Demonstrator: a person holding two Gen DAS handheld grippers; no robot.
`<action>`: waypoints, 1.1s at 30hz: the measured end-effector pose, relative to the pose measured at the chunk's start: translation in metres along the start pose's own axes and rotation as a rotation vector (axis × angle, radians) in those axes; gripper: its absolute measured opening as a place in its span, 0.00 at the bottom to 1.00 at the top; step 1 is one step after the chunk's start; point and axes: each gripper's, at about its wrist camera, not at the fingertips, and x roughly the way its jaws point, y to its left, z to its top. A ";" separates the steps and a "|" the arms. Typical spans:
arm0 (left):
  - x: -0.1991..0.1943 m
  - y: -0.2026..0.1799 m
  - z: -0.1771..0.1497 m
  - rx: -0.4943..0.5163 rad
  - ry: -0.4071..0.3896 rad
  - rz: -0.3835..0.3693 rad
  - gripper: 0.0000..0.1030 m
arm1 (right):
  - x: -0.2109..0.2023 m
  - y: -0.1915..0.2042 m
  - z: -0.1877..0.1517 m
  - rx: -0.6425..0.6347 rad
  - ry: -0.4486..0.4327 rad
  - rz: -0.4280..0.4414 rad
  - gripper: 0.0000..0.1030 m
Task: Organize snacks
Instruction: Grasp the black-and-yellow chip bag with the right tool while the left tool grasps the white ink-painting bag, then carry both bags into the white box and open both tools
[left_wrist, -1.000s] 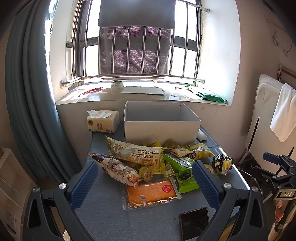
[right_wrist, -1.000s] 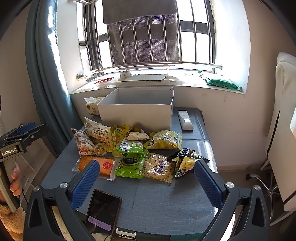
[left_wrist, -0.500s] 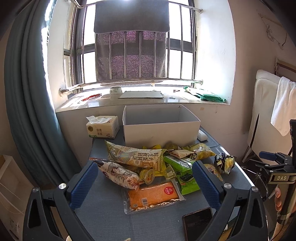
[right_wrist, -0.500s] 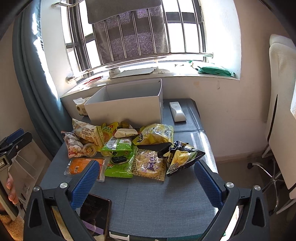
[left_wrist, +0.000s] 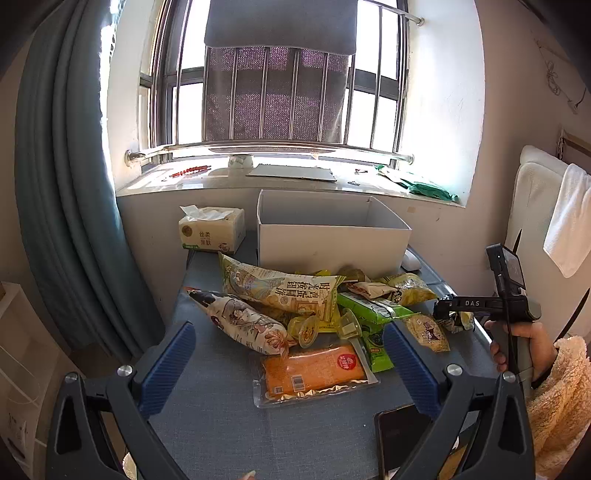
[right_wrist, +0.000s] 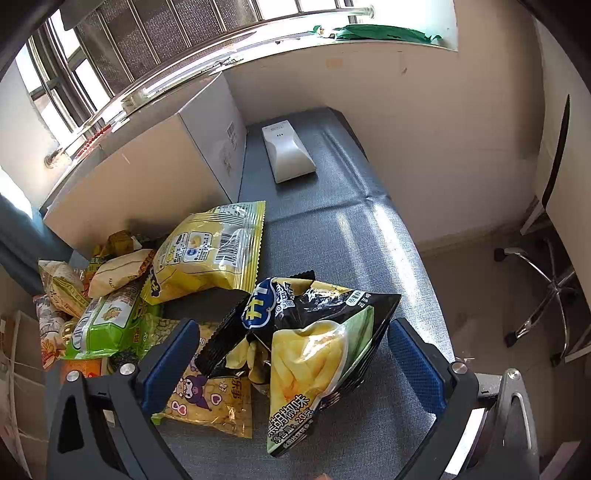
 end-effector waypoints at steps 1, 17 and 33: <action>0.002 0.002 -0.001 -0.007 0.012 -0.003 1.00 | 0.007 0.000 0.000 -0.002 0.033 -0.005 0.87; 0.100 0.063 -0.003 -0.280 0.260 -0.007 1.00 | -0.079 0.004 -0.049 -0.043 -0.099 0.111 0.59; 0.218 0.095 -0.003 -0.441 0.472 0.062 0.48 | -0.107 0.046 -0.066 -0.135 -0.133 0.241 0.59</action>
